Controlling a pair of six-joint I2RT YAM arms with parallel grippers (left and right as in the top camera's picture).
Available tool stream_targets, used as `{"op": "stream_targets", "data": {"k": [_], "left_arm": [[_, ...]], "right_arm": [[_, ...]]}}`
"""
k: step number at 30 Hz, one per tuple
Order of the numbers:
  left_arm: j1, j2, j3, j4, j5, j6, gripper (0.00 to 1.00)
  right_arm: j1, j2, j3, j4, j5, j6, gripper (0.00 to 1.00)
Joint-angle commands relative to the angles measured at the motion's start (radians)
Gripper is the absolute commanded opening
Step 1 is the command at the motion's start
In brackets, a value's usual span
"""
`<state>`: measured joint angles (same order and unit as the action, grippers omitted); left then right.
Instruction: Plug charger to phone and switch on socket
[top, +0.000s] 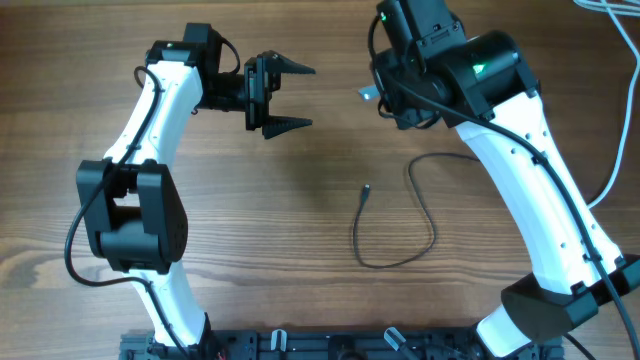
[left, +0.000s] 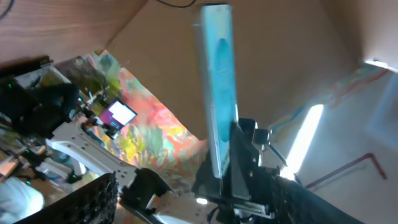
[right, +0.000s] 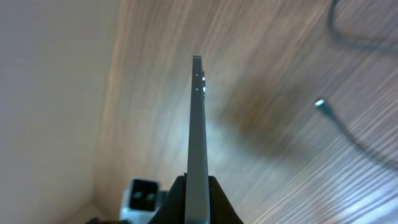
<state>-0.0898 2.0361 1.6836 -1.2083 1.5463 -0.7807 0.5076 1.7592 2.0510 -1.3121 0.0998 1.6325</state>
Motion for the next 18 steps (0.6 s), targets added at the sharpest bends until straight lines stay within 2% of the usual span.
{"op": "stream_targets", "data": {"k": [1, 3, 9, 11, 18], "left_arm": [[-0.015, -0.035, 0.000, 0.003, 0.031, -0.089, 0.81], [-0.023, -0.035, 0.000, 0.003, 0.031, -0.108, 0.78], [-0.028, -0.035, 0.000, 0.015, 0.031, -0.118, 0.78], [-0.028, -0.035, 0.000, 0.015, 0.031, -0.118, 0.68], [-0.028, -0.035, 0.000, 0.015, 0.031, -0.138, 0.64]], "right_arm": [[0.003, -0.015, 0.017, 0.061, -0.065, 0.061, 0.04], [0.024, -0.009, 0.017, 0.080, -0.064, 0.090, 0.04], [0.105, 0.052, 0.017, 0.103, -0.046, 0.143, 0.04], [0.122, 0.057, 0.017, 0.125, -0.035, 0.156, 0.04], [0.208, 0.057, 0.017, 0.128, 0.117, 0.308, 0.04]]}}
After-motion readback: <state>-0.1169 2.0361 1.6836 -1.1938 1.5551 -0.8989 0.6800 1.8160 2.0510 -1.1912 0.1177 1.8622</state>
